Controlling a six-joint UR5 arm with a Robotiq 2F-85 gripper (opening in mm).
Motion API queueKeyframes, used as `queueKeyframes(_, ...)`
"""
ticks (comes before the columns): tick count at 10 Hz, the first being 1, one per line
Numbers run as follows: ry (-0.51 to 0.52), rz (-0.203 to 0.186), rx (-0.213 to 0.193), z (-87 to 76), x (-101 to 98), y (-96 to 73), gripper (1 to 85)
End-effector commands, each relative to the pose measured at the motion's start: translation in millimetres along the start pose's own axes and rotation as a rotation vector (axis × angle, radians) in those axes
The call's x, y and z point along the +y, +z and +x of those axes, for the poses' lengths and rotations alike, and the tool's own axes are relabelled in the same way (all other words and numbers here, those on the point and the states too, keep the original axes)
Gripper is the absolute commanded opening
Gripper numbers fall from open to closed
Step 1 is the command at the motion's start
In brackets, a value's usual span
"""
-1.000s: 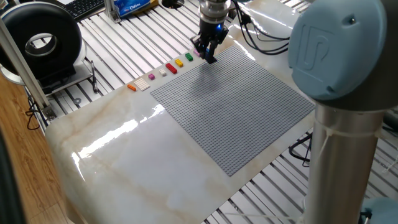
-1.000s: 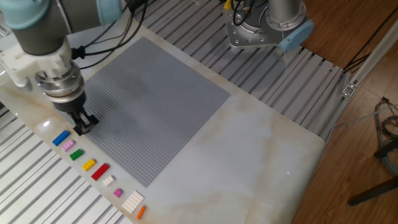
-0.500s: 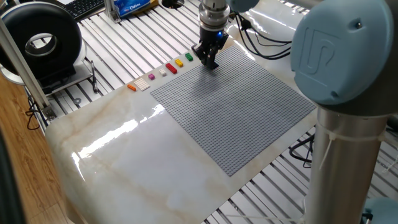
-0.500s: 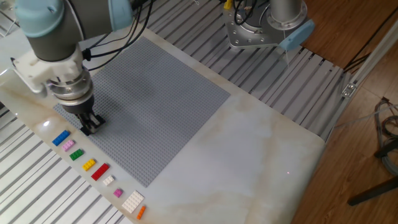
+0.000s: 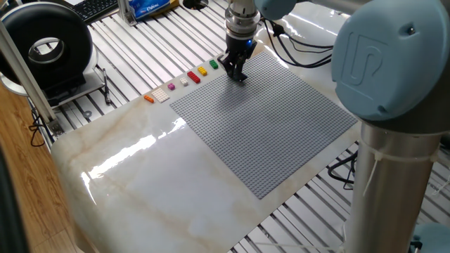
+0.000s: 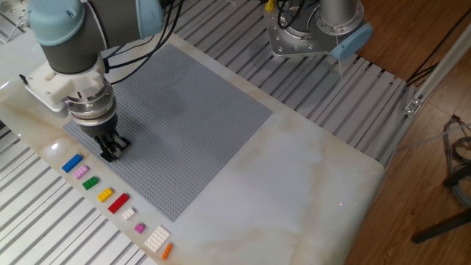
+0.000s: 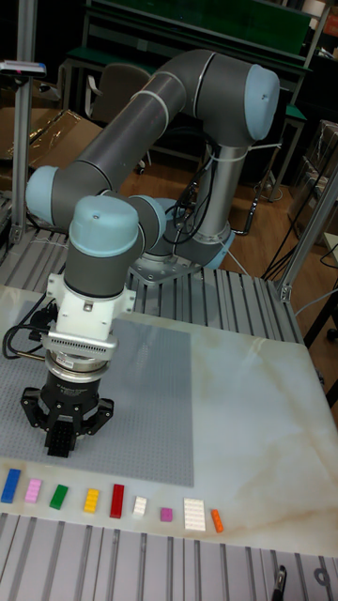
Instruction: Stack small Lego blocks one on top of the other
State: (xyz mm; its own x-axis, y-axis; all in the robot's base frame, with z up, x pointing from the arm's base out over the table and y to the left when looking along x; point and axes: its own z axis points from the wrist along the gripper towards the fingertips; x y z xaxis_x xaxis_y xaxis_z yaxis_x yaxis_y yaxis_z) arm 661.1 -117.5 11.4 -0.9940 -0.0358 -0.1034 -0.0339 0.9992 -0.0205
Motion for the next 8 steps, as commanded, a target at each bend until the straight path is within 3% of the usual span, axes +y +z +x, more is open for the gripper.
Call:
queueKeyframes(1, 0.012, -0.022, -0.002, -0.7, 1.2, 3.0, 22.0)
queueKeyframes(8, 0.080, -0.027, 0.006, -1.2, -2.5, 9.5, 21.3)
